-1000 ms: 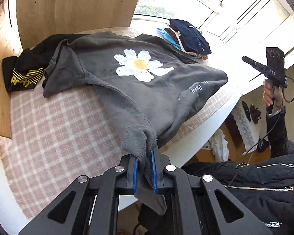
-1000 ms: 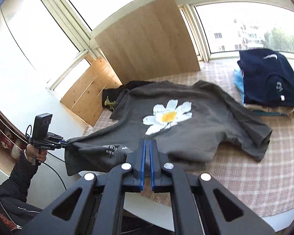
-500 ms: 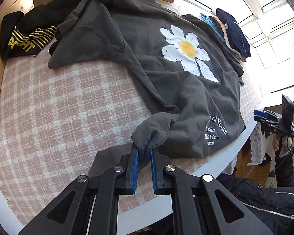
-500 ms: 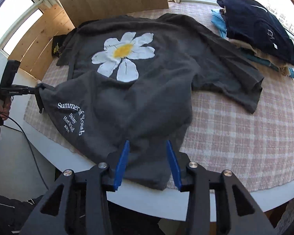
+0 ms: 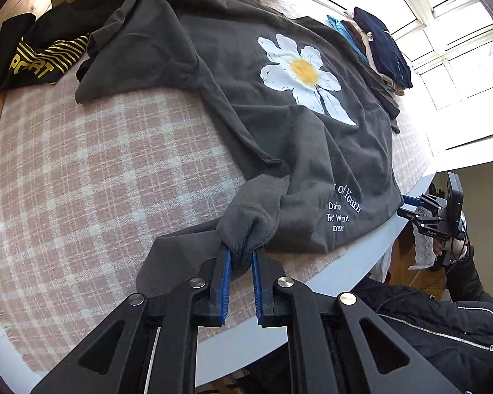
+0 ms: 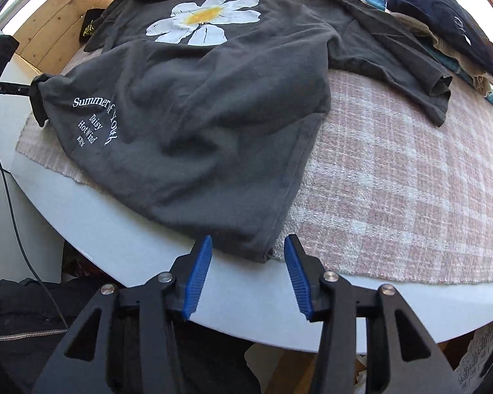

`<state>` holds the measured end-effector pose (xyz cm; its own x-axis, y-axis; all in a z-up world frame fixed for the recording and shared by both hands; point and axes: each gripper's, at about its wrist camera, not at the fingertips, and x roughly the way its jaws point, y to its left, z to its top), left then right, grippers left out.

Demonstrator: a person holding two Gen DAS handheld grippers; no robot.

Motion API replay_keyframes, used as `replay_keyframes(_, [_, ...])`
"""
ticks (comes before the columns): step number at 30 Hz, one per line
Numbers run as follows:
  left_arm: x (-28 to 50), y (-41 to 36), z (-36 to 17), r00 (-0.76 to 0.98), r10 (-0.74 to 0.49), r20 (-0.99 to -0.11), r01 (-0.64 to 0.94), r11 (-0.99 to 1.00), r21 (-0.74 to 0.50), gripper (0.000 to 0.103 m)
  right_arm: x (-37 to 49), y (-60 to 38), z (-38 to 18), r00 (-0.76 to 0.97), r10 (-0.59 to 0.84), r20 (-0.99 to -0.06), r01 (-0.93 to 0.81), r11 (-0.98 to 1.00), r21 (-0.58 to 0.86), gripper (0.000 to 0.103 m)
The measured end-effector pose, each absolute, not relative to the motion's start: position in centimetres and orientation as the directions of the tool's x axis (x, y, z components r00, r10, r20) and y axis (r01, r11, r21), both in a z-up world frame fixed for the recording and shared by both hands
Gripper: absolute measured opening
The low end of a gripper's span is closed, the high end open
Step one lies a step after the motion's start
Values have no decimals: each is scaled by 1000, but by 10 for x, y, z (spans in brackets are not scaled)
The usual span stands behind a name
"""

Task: Fold clothes
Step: 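Grasp the hoodie hem with both tools and pull it straight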

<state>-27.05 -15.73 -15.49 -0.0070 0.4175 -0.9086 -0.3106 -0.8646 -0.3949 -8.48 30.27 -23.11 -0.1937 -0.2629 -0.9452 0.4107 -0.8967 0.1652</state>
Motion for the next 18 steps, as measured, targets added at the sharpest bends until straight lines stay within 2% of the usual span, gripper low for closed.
replay_keyframes(2, [-268,-155,-153,-10,413,-911,-320,-864,-388,9,-84,304,-233,-180,-325,-928,434,-873,222,33])
replay_keyframes(3, [-266,-154,-151,-15,411,-911,-325,-864,-385,9,-85,305,-234,-176,-336,-925,438,-868,232,11])
replay_keyframes(4, [-264,-153,-149,-20,410,-912,-329,-864,-382,9,-86,307,-234,-168,-347,-923,439,-864,245,6])
replay_keyframes(8, [-255,-148,-140,-39,406,-913,-347,-863,-369,9,-90,320,-204,-204,-434,-877,434,-844,317,5])
replay_keyframes(18, [-207,-147,-34,-157,494,-855,-443,-809,-387,9,-88,355,-9,-387,-650,-653,518,-740,429,2])
